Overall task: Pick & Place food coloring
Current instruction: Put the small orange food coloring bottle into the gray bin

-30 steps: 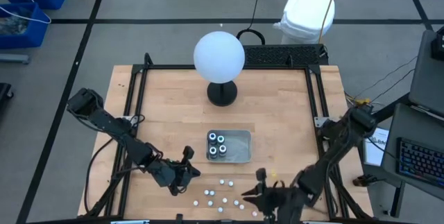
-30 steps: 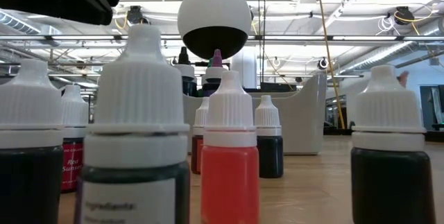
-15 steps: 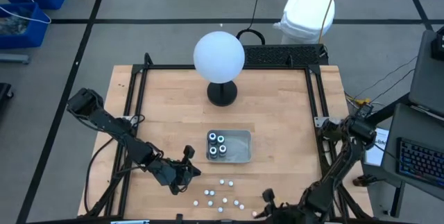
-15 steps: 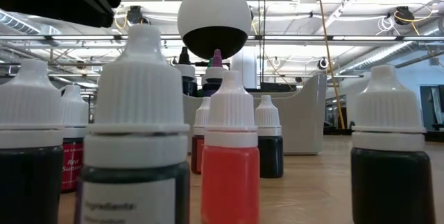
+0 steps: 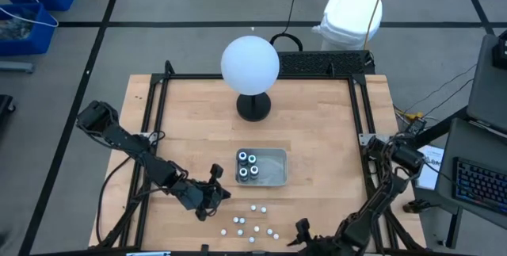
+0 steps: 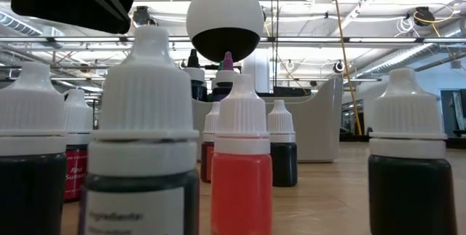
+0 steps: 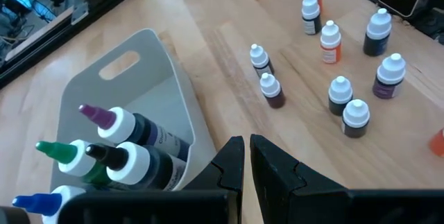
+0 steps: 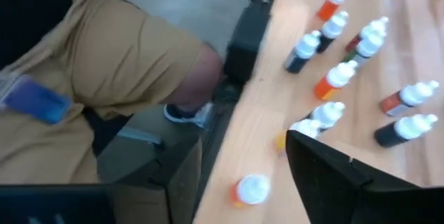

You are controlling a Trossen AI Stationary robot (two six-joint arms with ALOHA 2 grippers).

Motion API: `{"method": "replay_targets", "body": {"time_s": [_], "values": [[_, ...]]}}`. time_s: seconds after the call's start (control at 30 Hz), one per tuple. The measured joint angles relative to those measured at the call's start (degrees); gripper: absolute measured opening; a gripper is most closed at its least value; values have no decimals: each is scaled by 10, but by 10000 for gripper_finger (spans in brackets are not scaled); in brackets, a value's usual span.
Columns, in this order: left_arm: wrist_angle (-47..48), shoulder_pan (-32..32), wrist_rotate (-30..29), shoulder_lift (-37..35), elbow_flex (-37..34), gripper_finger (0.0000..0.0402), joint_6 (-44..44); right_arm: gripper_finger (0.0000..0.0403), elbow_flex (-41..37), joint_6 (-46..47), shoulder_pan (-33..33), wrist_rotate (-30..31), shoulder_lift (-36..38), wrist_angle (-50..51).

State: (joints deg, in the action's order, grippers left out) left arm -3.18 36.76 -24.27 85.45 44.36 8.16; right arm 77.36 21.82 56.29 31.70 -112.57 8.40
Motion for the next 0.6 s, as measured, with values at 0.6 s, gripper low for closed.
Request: {"method": "replay_targets", "body": {"time_s": [0.6], "values": [[0, 0, 3, 0, 0, 35, -1, 205, -90, 51, -23, -25, 1, -93]]}}
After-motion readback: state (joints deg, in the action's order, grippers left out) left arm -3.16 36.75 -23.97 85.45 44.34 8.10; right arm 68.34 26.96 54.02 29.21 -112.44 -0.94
